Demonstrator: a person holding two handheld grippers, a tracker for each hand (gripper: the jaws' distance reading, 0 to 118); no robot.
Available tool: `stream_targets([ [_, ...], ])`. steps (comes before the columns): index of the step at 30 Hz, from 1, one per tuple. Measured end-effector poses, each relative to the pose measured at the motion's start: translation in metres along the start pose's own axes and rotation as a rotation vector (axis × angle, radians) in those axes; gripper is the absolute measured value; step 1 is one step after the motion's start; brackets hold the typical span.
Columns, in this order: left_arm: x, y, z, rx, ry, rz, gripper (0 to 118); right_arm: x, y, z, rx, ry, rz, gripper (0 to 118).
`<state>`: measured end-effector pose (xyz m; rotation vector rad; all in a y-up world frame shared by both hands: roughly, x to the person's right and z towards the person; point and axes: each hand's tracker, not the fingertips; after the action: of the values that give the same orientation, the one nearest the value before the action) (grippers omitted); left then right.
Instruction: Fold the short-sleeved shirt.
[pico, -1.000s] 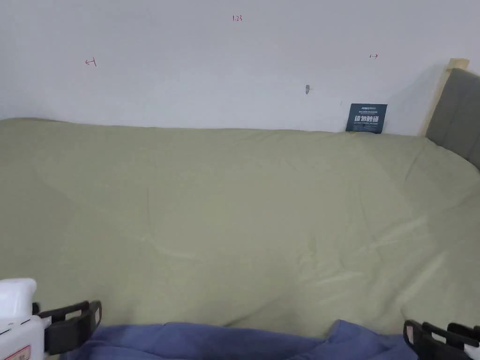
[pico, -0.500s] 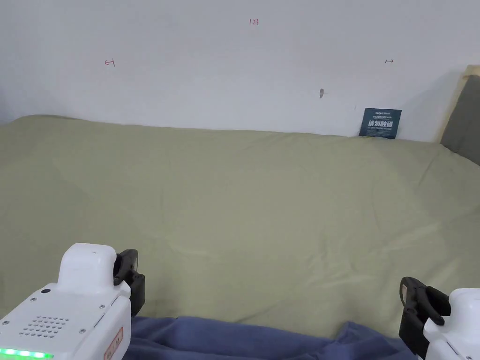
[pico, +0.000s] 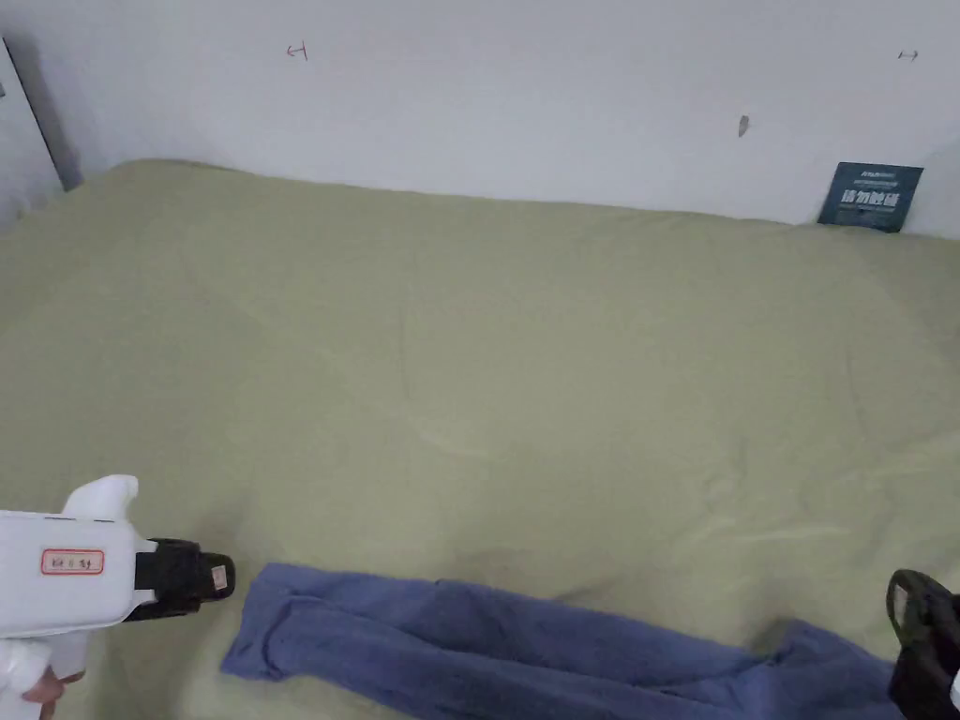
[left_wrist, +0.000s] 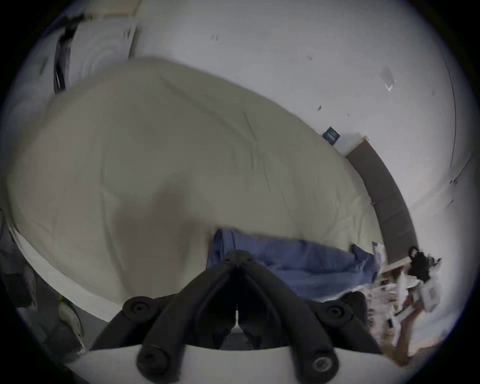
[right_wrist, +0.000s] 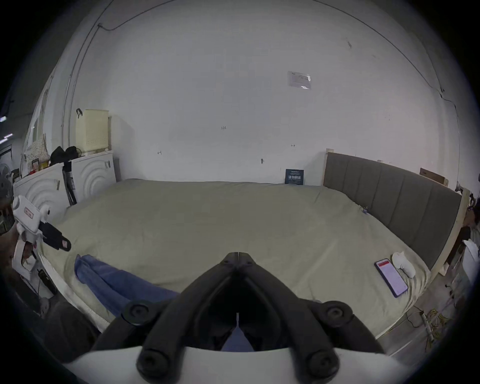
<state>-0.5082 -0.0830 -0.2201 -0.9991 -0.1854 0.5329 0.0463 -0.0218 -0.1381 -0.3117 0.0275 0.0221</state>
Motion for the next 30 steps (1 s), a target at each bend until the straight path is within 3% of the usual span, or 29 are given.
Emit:
stream_targets([
  [2, -0.014, 0.004, -0.011, -0.062, -0.148, 0.095, 5, -0.004, -0.002, -0.002, -0.014, 0.000, 0.008, 1],
  [3, -0.017, 0.006, -0.017, -0.093, -0.197, 0.117, 41, -0.006, -0.003, -0.004, -0.023, 0.001, 0.012, 1],
  [6, -0.024, 0.008, -0.036, -0.136, -0.206, 0.126, 85, -0.012, -0.006, -0.008, -0.049, 0.005, 0.018, 1],
  [7, -0.026, 0.008, -0.043, -0.178, -0.221, 0.131, 112, -0.014, -0.006, -0.009, -0.058, 0.010, 0.016, 1],
  [8, -0.027, 0.010, -0.047, -0.175, -0.248, 0.153, 117, -0.015, -0.007, -0.010, -0.062, 0.011, 0.013, 1],
  [16, -0.025, 0.005, -0.088, -0.256, -0.448, 0.239, 115, -0.015, -0.006, -0.015, -0.093, 0.017, 0.003, 1],
  [18, -0.020, 0.005, -0.093, -0.257, -0.415, 0.233, 109, -0.013, -0.005, -0.014, -0.094, 0.016, -0.006, 1],
  [19, -0.019, 0.006, -0.089, -0.247, -0.403, 0.234, 91, -0.013, -0.005, -0.014, -0.095, 0.015, -0.007, 1],
  [20, -0.023, 0.008, -0.088, -0.234, -0.394, 0.238, 40, -0.012, -0.005, -0.012, -0.095, 0.015, -0.010, 1],
  [21, -0.022, 0.008, -0.090, -0.219, -0.324, 0.250, 7, -0.012, -0.005, -0.011, -0.093, 0.018, -0.018, 1],
  [22, -0.022, 0.006, -0.088, -0.200, -0.255, 0.257, 7, -0.011, -0.003, -0.009, -0.093, 0.023, -0.028, 1],
  [25, -0.024, 0.004, -0.087, -0.224, -0.304, 0.252, 7, -0.011, 0.000, -0.006, -0.087, 0.020, -0.032, 1],
  [30, -0.026, 0.006, -0.046, -0.109, -0.278, 0.267, 7, -0.003, 0.010, -0.001, -0.054, 0.029, -0.034, 1],
])
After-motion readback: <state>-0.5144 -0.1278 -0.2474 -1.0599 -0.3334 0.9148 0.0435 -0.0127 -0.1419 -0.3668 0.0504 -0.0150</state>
